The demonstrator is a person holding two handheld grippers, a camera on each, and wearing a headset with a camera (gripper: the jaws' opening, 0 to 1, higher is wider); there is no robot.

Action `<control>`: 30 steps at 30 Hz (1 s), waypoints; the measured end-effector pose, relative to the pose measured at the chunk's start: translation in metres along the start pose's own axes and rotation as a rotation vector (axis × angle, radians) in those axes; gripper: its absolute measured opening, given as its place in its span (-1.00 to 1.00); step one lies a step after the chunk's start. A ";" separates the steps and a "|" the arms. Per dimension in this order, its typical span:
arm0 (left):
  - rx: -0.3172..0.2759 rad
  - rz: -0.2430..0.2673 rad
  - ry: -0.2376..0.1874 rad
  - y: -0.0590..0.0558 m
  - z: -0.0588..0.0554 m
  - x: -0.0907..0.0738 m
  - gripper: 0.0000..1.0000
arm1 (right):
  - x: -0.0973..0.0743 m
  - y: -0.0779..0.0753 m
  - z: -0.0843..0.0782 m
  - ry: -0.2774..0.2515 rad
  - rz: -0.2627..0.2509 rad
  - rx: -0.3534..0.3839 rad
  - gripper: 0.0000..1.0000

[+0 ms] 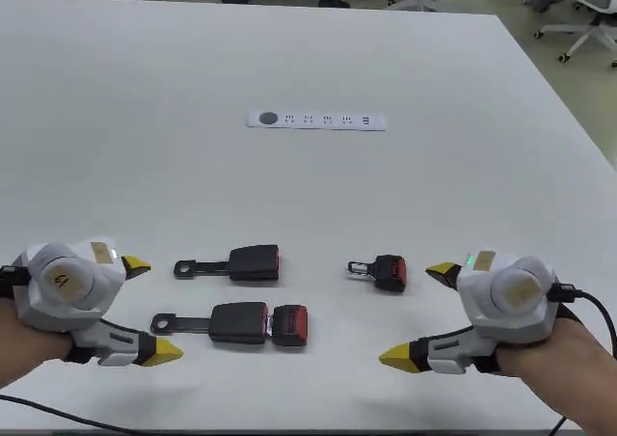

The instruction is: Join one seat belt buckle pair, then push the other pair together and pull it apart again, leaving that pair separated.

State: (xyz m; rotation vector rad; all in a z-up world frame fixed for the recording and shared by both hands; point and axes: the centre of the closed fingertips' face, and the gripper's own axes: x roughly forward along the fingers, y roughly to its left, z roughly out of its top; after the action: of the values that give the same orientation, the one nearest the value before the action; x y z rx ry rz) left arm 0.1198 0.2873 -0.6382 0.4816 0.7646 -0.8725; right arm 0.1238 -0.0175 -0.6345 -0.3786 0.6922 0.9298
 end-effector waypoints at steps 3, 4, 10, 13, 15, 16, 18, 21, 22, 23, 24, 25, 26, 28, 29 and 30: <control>-0.045 0.008 -0.022 0.004 -0.007 -0.008 0.69 | -0.005 0.000 -0.006 -0.023 -0.004 0.056 0.74; -0.063 0.012 -0.034 0.007 -0.010 -0.011 0.73 | -0.006 0.000 -0.008 -0.021 -0.004 0.058 0.75; -0.130 0.046 -0.076 0.007 -0.014 -0.022 0.94 | -0.016 0.007 -0.003 -0.051 -0.035 0.076 0.99; -0.148 0.068 -0.097 0.008 -0.014 -0.027 0.99 | -0.015 0.006 -0.002 -0.059 -0.043 0.092 0.99; -0.155 0.068 -0.104 0.007 -0.017 -0.029 0.99 | -0.016 0.008 0.000 -0.061 -0.044 0.091 0.99; -0.161 0.061 -0.114 0.005 -0.019 -0.030 1.00 | -0.016 0.008 0.001 -0.060 -0.044 0.089 0.99; -0.171 0.059 -0.124 0.003 -0.019 -0.030 0.99 | -0.016 0.008 0.003 -0.072 -0.054 0.088 0.99; -0.174 0.067 -0.127 -0.005 -0.016 -0.030 0.99 | -0.018 0.008 0.005 -0.080 -0.062 0.086 0.99; -0.172 0.074 -0.129 -0.003 -0.017 -0.031 0.99 | -0.019 0.009 0.006 -0.083 -0.063 0.084 0.99; -0.172 0.072 -0.131 -0.005 -0.018 -0.032 1.00 | -0.020 0.009 0.005 -0.085 -0.063 0.084 0.98; -0.163 0.048 -0.142 -0.009 -0.019 -0.034 1.00 | -0.020 0.009 0.005 -0.084 -0.063 0.083 0.97; -0.157 0.048 -0.141 -0.011 -0.020 -0.035 1.00 | -0.022 0.011 0.006 -0.084 -0.067 0.083 0.96; -0.147 0.057 -0.140 -0.011 -0.022 -0.036 1.00 | -0.024 0.012 0.008 -0.088 -0.070 0.081 0.95; -0.165 0.085 -0.154 -0.010 -0.021 -0.037 1.00 | -0.025 0.012 0.007 -0.091 -0.072 0.078 0.96; -0.180 0.097 -0.162 -0.008 -0.020 -0.038 1.00 | -0.026 0.014 0.007 -0.092 -0.071 0.077 0.96; -0.183 0.104 -0.168 -0.005 -0.020 -0.038 1.00 | -0.027 0.014 0.007 -0.092 -0.071 0.077 0.96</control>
State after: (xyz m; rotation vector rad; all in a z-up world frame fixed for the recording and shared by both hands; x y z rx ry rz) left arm 0.0918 0.3169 -0.6224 0.2789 0.6522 -0.7285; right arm 0.1038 -0.0216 -0.6110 -0.2890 0.6243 0.8455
